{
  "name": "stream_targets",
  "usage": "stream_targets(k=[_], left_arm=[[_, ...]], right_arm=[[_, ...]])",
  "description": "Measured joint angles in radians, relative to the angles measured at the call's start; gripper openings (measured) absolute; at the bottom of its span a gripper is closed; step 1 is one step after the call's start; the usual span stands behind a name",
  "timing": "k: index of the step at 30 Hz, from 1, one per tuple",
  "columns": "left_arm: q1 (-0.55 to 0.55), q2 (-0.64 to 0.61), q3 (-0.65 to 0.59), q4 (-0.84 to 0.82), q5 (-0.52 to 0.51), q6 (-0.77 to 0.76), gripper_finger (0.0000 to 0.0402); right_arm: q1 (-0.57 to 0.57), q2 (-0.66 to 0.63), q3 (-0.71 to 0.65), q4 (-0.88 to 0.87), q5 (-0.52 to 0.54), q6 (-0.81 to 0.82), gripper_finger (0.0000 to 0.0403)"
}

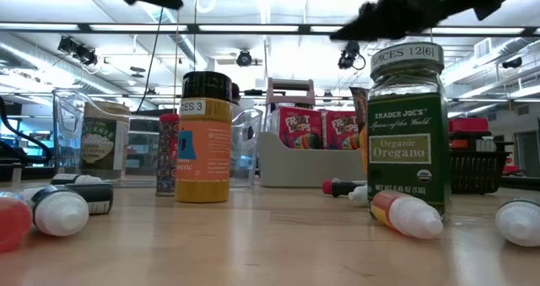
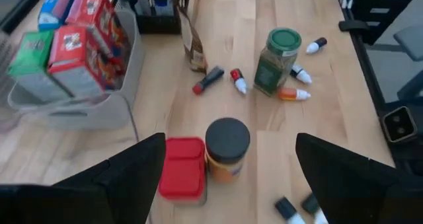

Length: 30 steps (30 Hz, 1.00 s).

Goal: Pick & Place Kitchen Items
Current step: Put the orange seasoning bottle into the transparent bin

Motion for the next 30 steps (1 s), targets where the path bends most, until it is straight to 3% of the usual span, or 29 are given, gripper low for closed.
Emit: stream_targets(k=[4,11,15,21,30], left_arm=[[0.001,-0.004,-0.068,0.151,-0.015,0.109,0.0345],[0.004,-0.004,-0.17,0.424,0.041,0.303,0.0345],[0.008,-0.004,-0.189,0.429,0.025,0.304,0.0345],[0.024,-0.051,-0.204,0.421,0.031,0.332,0.0345],[0.068,-0.324,-0.203,0.389,0.073,0.434,0.0345]], right_arm=[[0.001,0.036,0.001,0.209,-0.006,-0.001,0.0165],[0.002,0.098,0.001,0.364,-0.254,0.043,0.0165],[0.014,0.191,0.001,0.433,-0.307,0.137,0.0178],[0.04,0.367,0.024,0.546,-0.323,0.227,0.0231],[0.09,0.602,0.256,0.426,-0.323,0.287,0.0289]])
